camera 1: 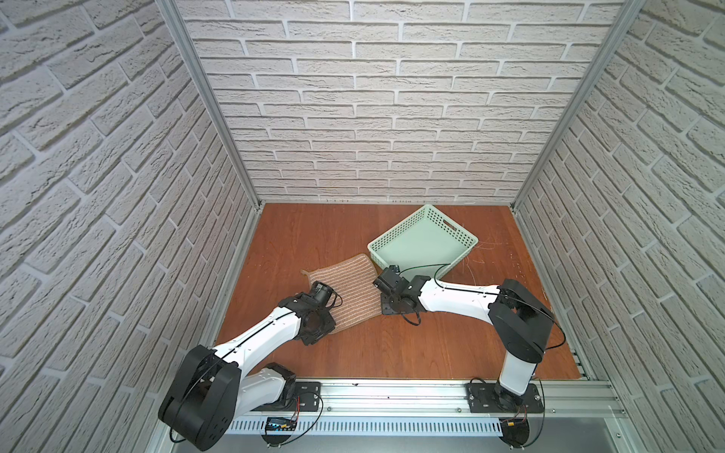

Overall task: Fold the square dishcloth
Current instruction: Fold the cleaning item at the center of the board.

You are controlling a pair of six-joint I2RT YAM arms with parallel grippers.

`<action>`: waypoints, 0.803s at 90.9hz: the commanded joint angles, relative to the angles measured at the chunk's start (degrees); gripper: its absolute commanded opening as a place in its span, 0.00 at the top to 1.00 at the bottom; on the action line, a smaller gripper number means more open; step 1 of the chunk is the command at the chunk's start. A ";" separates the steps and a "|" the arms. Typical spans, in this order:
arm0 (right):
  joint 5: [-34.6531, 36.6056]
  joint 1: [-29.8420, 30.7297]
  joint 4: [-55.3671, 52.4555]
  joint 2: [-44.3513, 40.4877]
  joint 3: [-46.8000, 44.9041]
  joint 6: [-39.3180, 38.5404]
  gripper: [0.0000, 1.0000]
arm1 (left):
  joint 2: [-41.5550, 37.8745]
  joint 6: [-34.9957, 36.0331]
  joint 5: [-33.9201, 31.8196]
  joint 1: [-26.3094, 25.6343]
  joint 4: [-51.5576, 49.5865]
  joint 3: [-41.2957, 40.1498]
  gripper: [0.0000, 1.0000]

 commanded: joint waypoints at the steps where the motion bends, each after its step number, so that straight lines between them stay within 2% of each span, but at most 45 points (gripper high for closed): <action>1: -0.21 -0.13 1.76 0.41 -0.23 0.47 0.65 | 0.73 -0.59 0.61 -0.23 1.50 -1.22 0.62; 9: 0.08 -0.07 2.08 0.96 -0.48 0.66 0.65 | 1.20 -0.90 0.81 -0.27 2.33 -1.73 0.66; 21: -0.24 -0.10 3.44 1.50 -1.74 0.86 0.68 | 1.35 -1.03 0.65 -0.27 2.38 -2.03 0.82; 35: -2.09 -0.04 6.80 1.52 -3.09 -0.78 0.84 | -0.61 -1.10 -0.30 -0.30 0.35 -1.46 0.95; 43: -2.22 0.17 7.57 0.64 -3.69 -1.77 0.96 | -3.49 -1.67 -1.26 -0.24 -1.46 -1.39 1.00; 73: 2.09 3.03 5.43 -6.62 -4.40 -4.11 0.97 | -15.44 -4.64 -4.66 0.32 -9.11 -1.26 1.00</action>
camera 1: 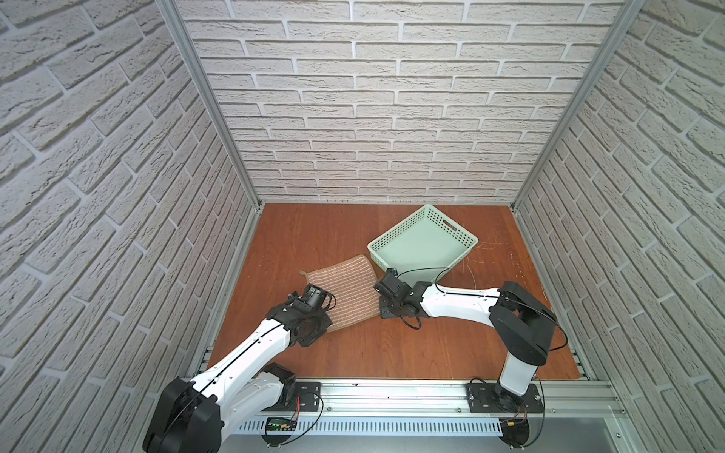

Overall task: Fold the square dishcloth
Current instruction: Fold the cleaning item at the center of the board.

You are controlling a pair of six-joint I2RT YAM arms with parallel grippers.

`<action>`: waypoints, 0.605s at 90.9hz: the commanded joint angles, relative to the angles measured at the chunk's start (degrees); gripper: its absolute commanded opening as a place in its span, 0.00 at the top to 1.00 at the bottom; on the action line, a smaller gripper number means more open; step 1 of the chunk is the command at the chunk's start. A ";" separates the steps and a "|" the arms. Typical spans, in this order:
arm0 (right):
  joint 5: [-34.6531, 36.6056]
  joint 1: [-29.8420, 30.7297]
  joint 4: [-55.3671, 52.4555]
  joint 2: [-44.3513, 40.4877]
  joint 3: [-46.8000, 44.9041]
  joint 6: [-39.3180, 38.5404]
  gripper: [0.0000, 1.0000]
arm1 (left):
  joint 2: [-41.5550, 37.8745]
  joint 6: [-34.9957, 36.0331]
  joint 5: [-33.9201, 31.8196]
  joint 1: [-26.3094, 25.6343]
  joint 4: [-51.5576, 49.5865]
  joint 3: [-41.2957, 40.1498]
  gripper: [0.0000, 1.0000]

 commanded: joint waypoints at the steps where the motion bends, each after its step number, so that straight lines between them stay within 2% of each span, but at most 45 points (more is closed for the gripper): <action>1: 2.54 1.25 -1.09 -4.31 -0.22 -1.27 0.97 | -3.28 -1.61 -2.36 0.29 -5.06 -0.58 1.00; 19: 2.46 2.12 -3.27 -6.95 2.51 -1.19 0.97 | -8.90 -2.58 -1.63 1.07 -7.09 0.94 1.00; 35: 3.20 2.11 -8.27 -3.50 11.89 -1.47 0.97 | -11.17 -2.81 -1.32 4.09 -6.02 3.88 1.00; 42: 3.27 2.16 -10.48 -0.15 16.96 -2.23 0.97 | -10.41 -2.30 0.83 7.74 -4.19 4.70 1.00; 55: 3.89 1.97 -14.24 7.11 26.52 -4.12 0.97 | -6.03 0.42 9.80 17.21 -0.55 5.97 1.00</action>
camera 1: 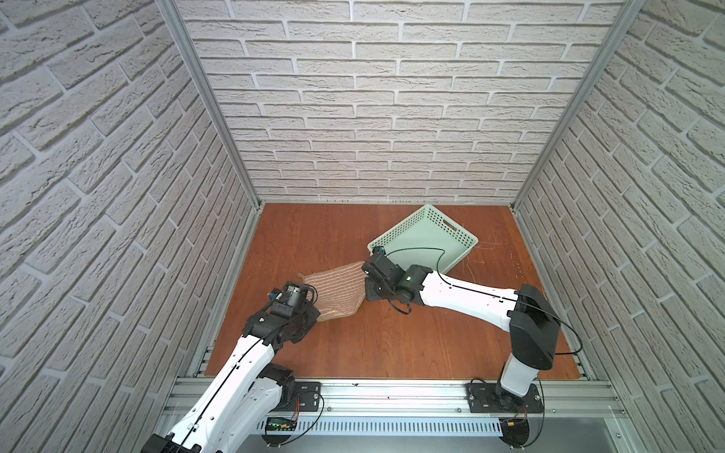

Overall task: Fold the square dishcloth
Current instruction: Fold the cleaning item at the center of the board.

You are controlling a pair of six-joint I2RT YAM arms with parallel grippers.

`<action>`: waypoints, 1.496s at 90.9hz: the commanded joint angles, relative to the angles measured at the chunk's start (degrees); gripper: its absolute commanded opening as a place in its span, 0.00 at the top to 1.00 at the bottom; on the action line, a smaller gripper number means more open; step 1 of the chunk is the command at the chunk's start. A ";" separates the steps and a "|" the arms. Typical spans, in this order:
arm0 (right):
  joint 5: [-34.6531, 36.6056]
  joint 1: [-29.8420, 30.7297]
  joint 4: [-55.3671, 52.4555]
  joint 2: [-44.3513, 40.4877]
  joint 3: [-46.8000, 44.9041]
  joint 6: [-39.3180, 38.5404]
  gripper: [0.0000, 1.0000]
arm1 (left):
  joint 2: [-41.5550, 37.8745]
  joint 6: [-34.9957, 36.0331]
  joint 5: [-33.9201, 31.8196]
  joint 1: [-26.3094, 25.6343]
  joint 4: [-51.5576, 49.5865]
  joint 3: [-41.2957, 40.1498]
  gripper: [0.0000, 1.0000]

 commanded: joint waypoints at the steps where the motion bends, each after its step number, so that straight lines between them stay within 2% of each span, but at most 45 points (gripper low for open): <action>1: 1.68 0.25 -5.14 5.26 6.37 -2.18 0.97 | 3.38 2.30 7.50 5.67 3.85 1.68 1.00; 13: 2.53 -0.38 -8.35 11.57 13.83 -2.86 0.97 | 8.82 5.13 11.47 11.25 7.02 3.35 1.00; 34: 5.63 -1.17 -12.60 17.94 22.24 -1.73 0.97 | 18.29 7.35 12.27 15.58 11.92 6.71 1.00; 47: 7.89 -1.95 -13.31 19.10 23.79 -0.41 0.97 | 24.60 8.83 11.68 18.21 13.77 9.23 1.00; 68: 8.90 -4.12 -11.65 19.47 24.23 0.78 0.97 | 34.42 9.95 11.28 19.32 16.31 13.38 1.00; 97: 9.09 -5.65 -11.40 23.96 29.22 0.26 0.97 | 43.69 10.40 10.54 20.26 18.49 18.08 1.00; 122: 9.33 -6.18 -11.51 27.39 33.16 -1.72 0.96 | 48.72 10.54 12.57 21.45 21.51 20.64 0.69; 136: 9.08 -6.18 -11.61 28.25 34.60 -3.61 0.82 | 48.67 10.52 12.86 21.73 21.84 20.95 0.63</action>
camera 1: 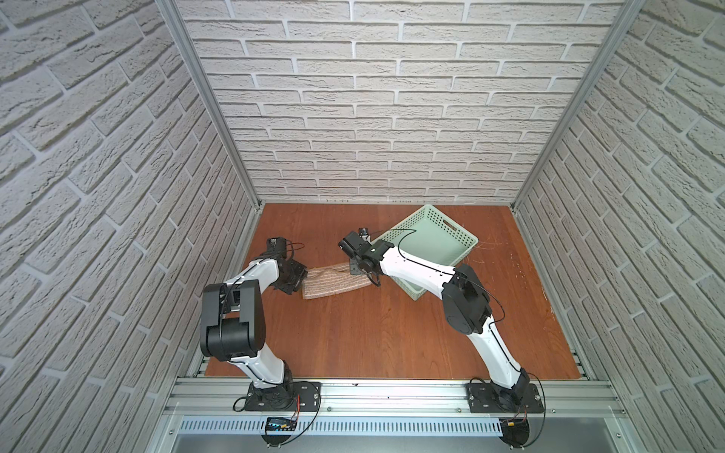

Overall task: Fold the square dishcloth
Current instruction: Fold the cleaning item at the center of the board.

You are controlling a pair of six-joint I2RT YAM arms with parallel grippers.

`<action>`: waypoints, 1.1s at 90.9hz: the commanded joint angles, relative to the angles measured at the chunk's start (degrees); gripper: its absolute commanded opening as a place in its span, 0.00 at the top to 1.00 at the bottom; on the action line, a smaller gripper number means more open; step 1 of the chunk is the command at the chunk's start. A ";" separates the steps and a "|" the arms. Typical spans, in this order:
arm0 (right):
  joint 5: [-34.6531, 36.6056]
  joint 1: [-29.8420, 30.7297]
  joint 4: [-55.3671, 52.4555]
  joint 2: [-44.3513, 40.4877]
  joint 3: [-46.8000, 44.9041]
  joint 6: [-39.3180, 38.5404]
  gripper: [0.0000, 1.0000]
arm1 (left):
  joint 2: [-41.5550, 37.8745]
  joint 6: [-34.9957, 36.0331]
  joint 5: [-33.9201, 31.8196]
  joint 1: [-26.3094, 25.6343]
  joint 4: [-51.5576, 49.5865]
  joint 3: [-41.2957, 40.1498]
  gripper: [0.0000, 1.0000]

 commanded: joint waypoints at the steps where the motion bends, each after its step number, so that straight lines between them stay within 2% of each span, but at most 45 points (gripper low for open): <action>1: 1.04 -0.22 0.05 0.77 2.30 -1.99 0.81 | -0.15 0.58 0.65 0.48 1.28 1.19 0.63; 8: 1.03 -0.21 0.10 0.80 2.66 -3.08 0.70 | -0.96 0.69 0.19 0.61 0.78 1.39 0.62; 14: 1.29 -0.23 -0.10 0.65 2.93 -3.93 0.67 | -1.82 0.70 -0.28 0.82 0.38 1.30 0.58; 22: 1.77 -0.25 -0.19 0.19 3.04 -4.91 0.66 | -3.31 0.79 -1.21 1.20 -0.30 1.33 0.54; 48: 0.89 -0.24 -1.15 -2.22 2.13 -8.41 0.66 | -10.84 2.41 -5.79 1.02 -3.85 0.67 0.51; 57: -0.26 -0.21 -0.73 -3.23 0.56 -8.37 0.66 | -13.45 3.96 -7.94 0.28 -4.92 0.68 0.35; 61: -0.91 -0.15 -0.30 -3.32 0.07 -8.28 0.66 | -13.69 4.35 -8.39 0.14 -5.38 1.02 0.32; 78: -3.80 -0.02 0.24 -2.74 -0.82 -7.63 0.70 | -12.95 4.82 -9.59 0.21 -5.67 1.88 0.32; 100: -5.49 -0.02 0.23 -2.14 -1.62 -5.57 0.74 | -11.96 6.21 -7.09 -2.29 -3.89 1.27 0.46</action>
